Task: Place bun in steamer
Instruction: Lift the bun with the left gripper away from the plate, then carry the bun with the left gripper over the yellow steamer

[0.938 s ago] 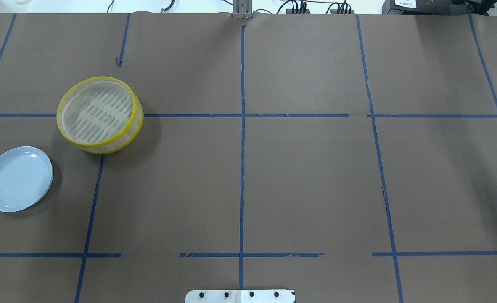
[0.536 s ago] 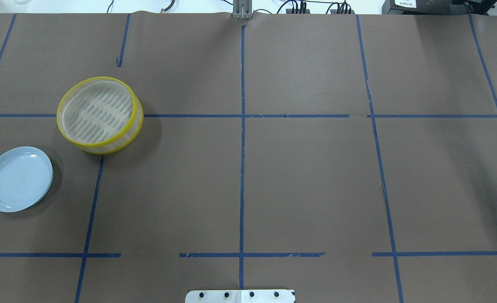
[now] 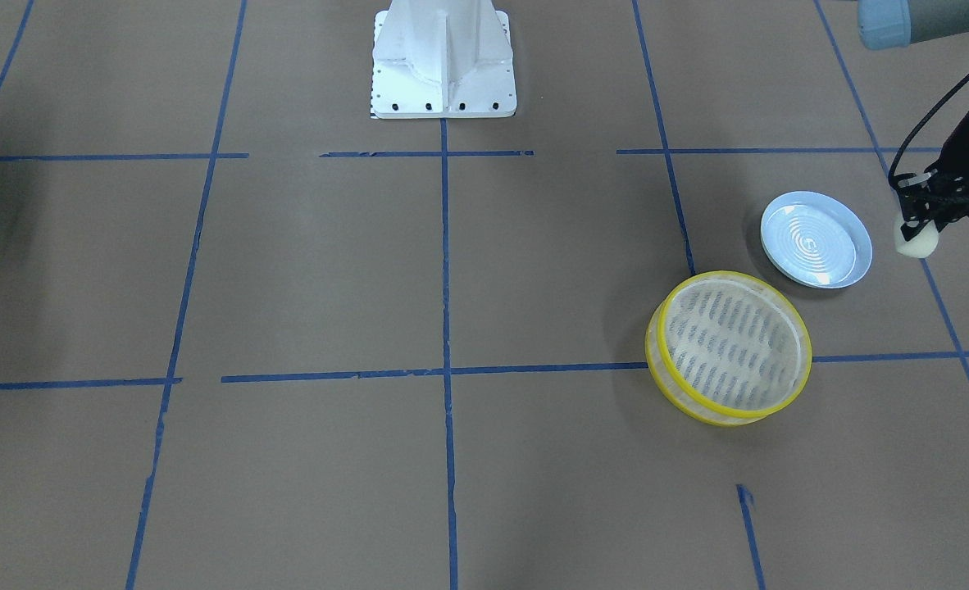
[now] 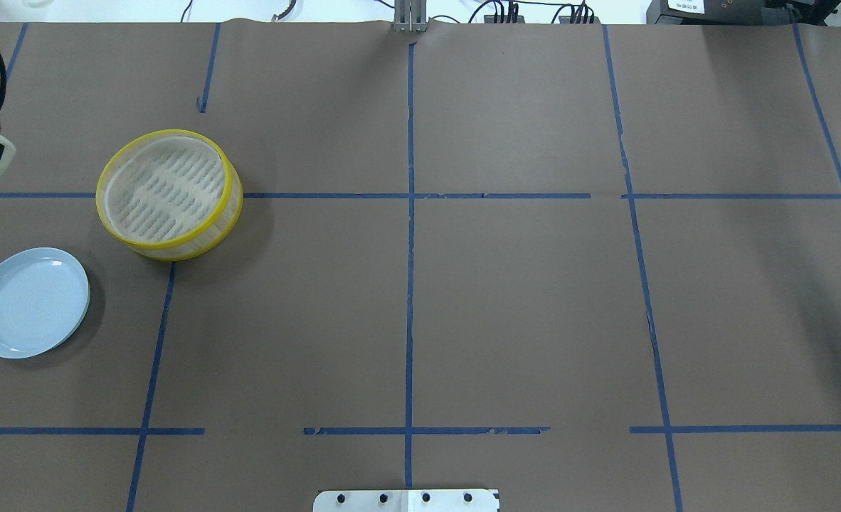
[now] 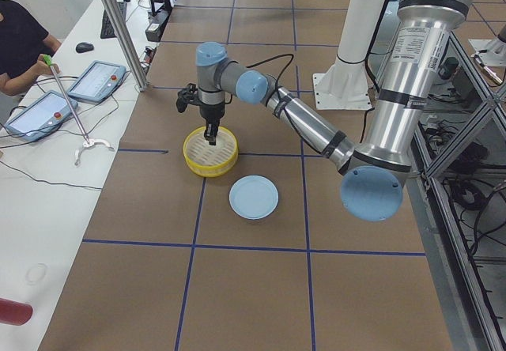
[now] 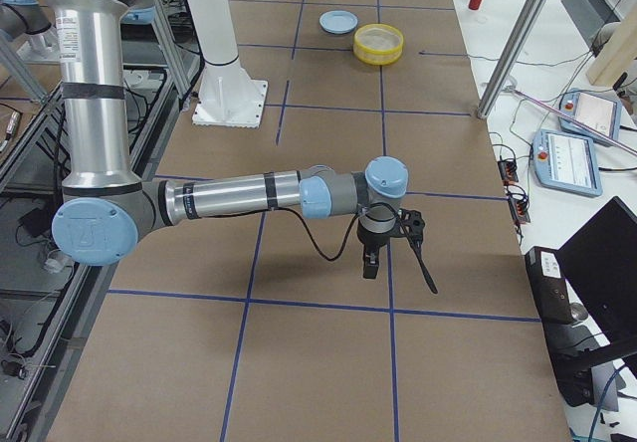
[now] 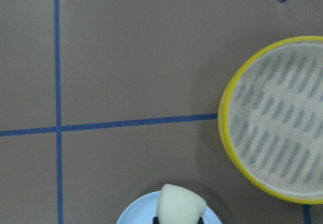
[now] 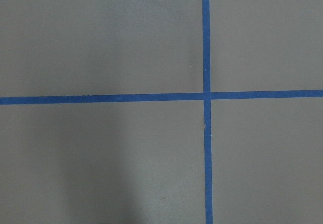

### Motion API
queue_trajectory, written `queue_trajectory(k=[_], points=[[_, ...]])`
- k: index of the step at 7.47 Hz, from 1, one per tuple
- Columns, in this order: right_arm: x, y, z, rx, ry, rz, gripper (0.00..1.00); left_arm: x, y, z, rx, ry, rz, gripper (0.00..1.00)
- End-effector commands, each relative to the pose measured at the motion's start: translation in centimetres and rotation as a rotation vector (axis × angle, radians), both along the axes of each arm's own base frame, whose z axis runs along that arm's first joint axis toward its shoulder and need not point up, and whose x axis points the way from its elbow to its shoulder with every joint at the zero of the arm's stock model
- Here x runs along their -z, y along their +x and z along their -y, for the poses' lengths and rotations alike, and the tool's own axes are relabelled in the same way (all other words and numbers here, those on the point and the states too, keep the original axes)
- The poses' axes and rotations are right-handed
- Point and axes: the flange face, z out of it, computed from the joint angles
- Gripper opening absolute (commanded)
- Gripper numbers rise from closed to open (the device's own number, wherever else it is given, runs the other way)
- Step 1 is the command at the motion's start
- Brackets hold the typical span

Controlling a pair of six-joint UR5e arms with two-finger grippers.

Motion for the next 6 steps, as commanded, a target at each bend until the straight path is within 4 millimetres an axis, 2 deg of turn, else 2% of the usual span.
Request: queue_trajectory(k=[1,2,3,4,5,6], points=[[0.0,0.0,0.0,0.000,0.000,0.000,1.00,3.6,9.5,2.1,-0.001,-0.106,-0.044,0.28],[0.0,0.0,0.0,0.000,0.000,0.000,1.00,2.7,13.1,1.8,-0.022,-0.114,-0.054,0.28],[0.0,0.0,0.0,0.000,0.000,0.000,1.00,1.5,14.4,2.7,0.008,-0.115,-0.076,0.28],[0.0,-0.1,0.0,0.002,0.000,0.000,1.00,0.3,15.9,2.7,-0.009,-0.124,-0.071,0.28],[0.0,0.0,0.0,0.000,0.000,0.000,1.00,0.1,16.7,2.4,-0.013,-0.120,-0.058,0.28],[0.0,0.0,0.0,0.000,0.000,0.000,1.00,-0.4,17.7,3.2,-0.015,-0.115,-0.053,0.28]])
